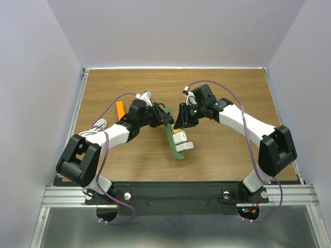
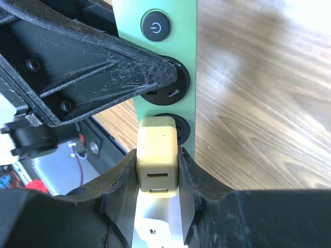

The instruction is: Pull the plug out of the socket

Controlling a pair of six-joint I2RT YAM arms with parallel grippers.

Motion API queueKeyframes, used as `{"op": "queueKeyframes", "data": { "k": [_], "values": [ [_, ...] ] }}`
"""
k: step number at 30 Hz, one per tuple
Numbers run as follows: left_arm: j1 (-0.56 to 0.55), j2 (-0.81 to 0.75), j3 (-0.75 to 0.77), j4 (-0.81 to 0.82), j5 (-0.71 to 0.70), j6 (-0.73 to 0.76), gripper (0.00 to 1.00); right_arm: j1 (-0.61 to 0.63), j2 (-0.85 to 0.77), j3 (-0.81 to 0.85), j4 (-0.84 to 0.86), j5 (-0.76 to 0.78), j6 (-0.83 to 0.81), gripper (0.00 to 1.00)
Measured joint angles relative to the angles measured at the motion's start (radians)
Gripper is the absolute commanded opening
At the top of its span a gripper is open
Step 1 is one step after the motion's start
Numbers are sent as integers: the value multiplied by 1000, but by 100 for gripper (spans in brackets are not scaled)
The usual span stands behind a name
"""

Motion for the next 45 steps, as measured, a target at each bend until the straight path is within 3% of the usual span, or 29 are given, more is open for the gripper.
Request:
{"op": "queueKeyframes", "data": {
  "k": [22,45],
  "values": [
    [-12,42,89,-43,31,11,0,-55,-8,21,-47,-90,-80,0],
    [-10,89,104,-137,39,66,0,34,77,73,-130,79,-155,1]
  ]
}}
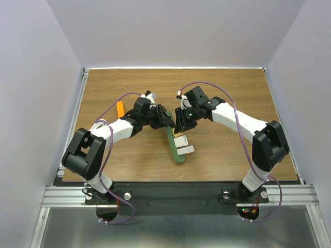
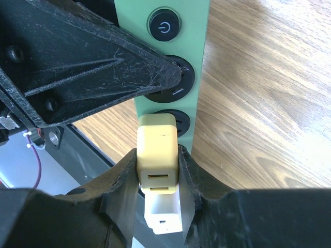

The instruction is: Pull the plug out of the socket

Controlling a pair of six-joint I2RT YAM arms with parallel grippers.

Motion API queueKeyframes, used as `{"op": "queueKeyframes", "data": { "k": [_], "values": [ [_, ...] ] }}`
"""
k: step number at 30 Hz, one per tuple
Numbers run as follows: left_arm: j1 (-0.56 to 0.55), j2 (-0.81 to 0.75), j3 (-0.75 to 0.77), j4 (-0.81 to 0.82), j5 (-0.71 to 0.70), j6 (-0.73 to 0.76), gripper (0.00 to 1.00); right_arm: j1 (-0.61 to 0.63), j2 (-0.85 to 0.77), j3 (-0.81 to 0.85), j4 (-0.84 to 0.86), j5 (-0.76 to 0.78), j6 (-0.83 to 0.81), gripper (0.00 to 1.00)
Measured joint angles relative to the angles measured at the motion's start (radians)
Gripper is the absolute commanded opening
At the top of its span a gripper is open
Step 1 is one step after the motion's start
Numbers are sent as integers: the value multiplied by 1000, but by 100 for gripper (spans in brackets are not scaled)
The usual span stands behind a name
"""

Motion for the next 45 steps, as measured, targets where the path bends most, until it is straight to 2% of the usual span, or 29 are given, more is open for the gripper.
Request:
{"op": "queueKeyframes", "data": {
  "k": [28,39,45],
  "values": [
    [-2,12,-47,82,23,0,0,6,-5,7,-48,14,-82,1],
    [-10,11,-23,163,23,-2,0,5,-45,74,-118,119,-117,0],
    [-12,11,-22,163,32,-1,0,-6,-46,75,-129,80,-127,0]
  ]
}}
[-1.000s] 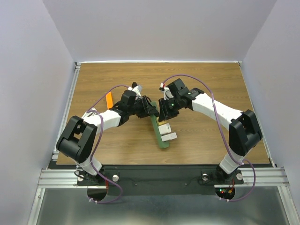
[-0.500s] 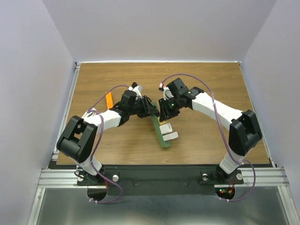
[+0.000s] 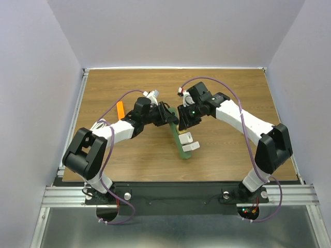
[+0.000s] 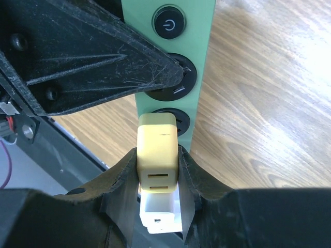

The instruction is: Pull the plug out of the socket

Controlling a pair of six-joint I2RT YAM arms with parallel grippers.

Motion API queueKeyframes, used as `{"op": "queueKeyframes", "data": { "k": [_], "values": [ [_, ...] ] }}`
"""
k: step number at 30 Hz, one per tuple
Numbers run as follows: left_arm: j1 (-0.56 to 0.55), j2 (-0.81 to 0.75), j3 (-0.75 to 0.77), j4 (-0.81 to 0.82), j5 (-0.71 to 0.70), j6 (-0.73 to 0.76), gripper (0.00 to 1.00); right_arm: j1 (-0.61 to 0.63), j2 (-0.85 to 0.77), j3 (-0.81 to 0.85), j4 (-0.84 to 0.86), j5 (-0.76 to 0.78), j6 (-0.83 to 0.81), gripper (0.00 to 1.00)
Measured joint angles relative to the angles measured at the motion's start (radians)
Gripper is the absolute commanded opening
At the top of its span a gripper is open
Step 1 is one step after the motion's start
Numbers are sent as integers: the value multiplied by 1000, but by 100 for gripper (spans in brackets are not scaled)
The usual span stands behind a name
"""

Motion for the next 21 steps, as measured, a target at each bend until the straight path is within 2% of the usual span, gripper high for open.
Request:
{"op": "queueKeyframes", "data": {
  "k": [11,21],
  "values": [
    [3,8,-2,-71,-11,30,0,-22,79,0,5,-138,-13,0],
    [2,14,-4,-27,-20,29,0,-19,26,-4,-2,-32,-2,0]
  ]
}}
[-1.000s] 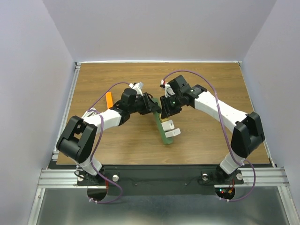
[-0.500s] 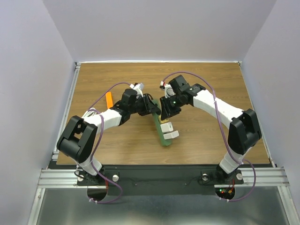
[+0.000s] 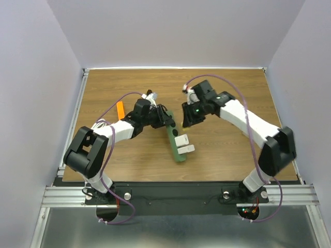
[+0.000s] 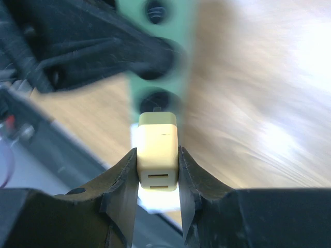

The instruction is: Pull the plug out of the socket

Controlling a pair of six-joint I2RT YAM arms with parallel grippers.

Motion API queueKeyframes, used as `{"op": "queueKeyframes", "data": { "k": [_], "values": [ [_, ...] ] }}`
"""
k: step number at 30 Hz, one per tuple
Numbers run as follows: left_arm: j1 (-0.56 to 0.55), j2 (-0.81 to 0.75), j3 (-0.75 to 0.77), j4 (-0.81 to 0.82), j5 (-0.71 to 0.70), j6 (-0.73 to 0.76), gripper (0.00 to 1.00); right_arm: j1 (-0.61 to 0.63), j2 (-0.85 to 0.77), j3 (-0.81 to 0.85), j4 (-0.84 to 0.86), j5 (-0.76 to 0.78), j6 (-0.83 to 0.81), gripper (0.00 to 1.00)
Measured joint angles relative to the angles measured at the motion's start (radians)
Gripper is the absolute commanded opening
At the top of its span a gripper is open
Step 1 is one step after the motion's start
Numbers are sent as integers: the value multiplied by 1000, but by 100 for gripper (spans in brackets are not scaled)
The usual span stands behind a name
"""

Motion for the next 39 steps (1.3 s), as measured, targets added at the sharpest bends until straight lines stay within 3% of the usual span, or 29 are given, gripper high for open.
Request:
{"op": "queueKeyframes", "data": {
  "k": [8,12,18,24,28,31,35,39],
  "values": [
    [41,58,-65,-123,-34,84,0,-101,-302,0,-4,146,-3,0],
    [41,55,-65,-121,-37,125,0,-95,-259,0,-3,232,22,0],
    [40,53,-56,-138,-41,132,0,-113,-119,0,-23,553,93,0],
    [40,33,-39,-211,-56,145,0,-244,28,-12,-64,773,183,1],
    [40,19,-32,-254,-64,148,0,-306,118,-14,-93,841,225,14],
    [41,11,-25,-278,-66,148,0,-323,164,-14,-104,853,244,59],
    [42,-4,-19,-299,-70,147,0,-325,175,-14,-115,856,257,72],
    [43,-24,-19,-314,-75,145,0,-325,173,-12,-115,845,254,78]
  ]
}}
